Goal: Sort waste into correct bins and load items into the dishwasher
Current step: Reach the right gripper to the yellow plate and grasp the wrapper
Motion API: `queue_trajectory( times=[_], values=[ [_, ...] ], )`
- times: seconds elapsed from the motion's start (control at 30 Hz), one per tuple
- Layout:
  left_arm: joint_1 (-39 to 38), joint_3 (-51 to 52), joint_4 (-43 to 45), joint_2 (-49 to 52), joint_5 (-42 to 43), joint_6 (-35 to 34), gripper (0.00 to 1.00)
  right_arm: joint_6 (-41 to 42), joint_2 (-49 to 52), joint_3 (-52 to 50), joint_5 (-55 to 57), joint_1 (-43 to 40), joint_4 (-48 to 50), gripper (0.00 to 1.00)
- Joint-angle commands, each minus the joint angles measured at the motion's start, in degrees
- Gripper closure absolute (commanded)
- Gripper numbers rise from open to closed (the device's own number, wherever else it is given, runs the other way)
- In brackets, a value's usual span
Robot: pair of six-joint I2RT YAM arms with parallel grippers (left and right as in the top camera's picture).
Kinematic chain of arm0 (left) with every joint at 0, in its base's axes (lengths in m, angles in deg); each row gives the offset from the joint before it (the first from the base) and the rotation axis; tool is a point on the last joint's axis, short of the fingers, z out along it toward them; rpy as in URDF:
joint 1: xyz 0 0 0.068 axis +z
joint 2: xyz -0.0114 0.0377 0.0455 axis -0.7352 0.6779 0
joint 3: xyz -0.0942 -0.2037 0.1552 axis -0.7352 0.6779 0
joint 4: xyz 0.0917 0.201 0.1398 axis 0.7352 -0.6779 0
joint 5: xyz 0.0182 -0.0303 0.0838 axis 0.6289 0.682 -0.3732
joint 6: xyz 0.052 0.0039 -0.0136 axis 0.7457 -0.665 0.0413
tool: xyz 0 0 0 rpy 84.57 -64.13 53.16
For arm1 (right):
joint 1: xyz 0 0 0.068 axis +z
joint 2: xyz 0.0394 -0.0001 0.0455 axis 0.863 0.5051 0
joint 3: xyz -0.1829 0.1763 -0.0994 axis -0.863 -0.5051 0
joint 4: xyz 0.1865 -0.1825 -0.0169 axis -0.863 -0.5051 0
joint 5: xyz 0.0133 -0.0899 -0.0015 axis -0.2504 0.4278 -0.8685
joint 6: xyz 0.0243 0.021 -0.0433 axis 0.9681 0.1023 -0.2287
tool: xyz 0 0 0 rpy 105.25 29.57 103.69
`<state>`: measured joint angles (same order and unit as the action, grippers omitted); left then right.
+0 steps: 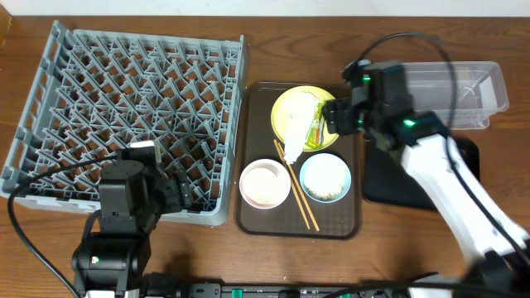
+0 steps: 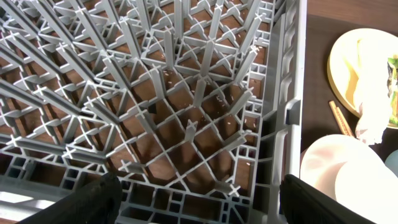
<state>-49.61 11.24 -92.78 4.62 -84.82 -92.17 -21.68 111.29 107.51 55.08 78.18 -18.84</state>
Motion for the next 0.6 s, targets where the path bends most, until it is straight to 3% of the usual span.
queue_trajectory(
  times=[0.0, 0.3, 0.4, 0.57],
  values=[
    [0.07, -1.27, 0.07, -0.09, -0.13, -0.28, 0.16, 5.84, 5.88, 0.57, 3.10, 1.68, 0.52, 0.30],
    [0.07, -1.25, 0.07, 0.17, -0.15, -0.28, 0.16, 11.78, 17.16, 0.57, 3.17, 4.81, 3.50, 0.43],
    [0.07, -1.25, 0.07, 0.17, -0.15, -0.28, 0.16, 15.28, 20.04, 0.57, 3.23, 4.81, 3.63, 0.55],
    [0.07, -1.27, 0.07, 0.17, -0.13, -0.28, 0.16, 18.16, 21.09, 0.57, 4.66, 4.79, 5.31, 0.88]
  ],
)
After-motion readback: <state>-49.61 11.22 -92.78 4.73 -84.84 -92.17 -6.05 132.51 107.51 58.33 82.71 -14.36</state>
